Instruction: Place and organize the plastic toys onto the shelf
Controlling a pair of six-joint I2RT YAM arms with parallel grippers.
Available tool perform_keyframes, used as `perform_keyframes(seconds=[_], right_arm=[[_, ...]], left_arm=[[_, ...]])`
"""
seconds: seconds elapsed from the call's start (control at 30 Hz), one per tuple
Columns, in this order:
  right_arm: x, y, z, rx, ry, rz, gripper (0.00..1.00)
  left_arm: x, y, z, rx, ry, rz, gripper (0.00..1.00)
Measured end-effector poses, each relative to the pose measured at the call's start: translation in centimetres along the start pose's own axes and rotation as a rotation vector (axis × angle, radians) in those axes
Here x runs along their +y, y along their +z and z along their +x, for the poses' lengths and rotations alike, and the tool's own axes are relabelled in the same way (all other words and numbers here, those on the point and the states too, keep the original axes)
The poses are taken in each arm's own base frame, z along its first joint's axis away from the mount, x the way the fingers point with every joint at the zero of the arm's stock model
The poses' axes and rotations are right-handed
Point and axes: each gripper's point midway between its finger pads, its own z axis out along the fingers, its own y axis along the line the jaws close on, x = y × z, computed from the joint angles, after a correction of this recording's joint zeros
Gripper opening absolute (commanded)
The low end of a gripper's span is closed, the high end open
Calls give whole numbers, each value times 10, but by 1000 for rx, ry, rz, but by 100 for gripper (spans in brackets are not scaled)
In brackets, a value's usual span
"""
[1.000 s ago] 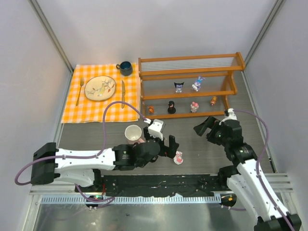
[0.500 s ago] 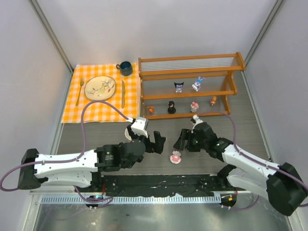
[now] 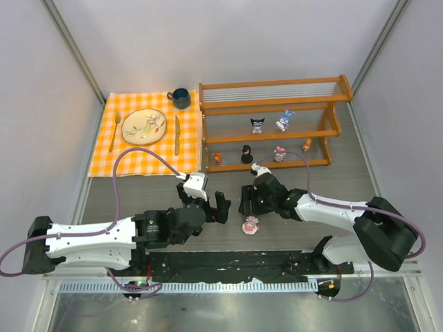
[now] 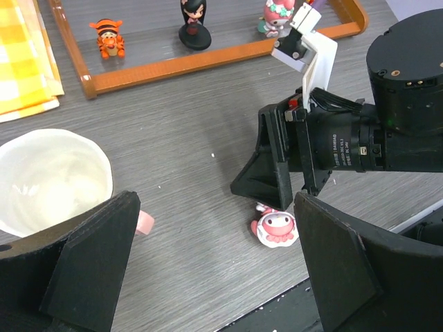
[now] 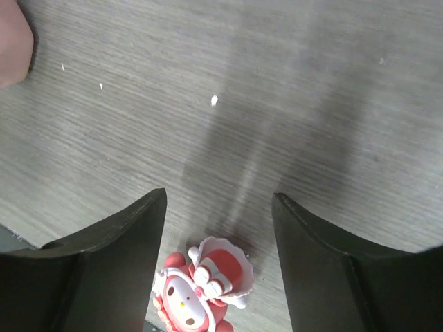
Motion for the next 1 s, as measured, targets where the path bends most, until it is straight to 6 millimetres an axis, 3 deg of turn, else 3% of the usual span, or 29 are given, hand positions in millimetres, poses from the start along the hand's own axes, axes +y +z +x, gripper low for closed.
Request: perform_keyframes(seconds=[0.4,0.57,1.0], right_arm=[[-10,-1,4,-1,-71,120,66],[-18,-16,21,27,-31,174,61],[-29,-60,60,37,90,168,64]], left_arm=[[8,0,10,14,4,-15,98],[11,-1,8,7,-10,-24,98],[19,-5,8,-2,-36,-37,98]])
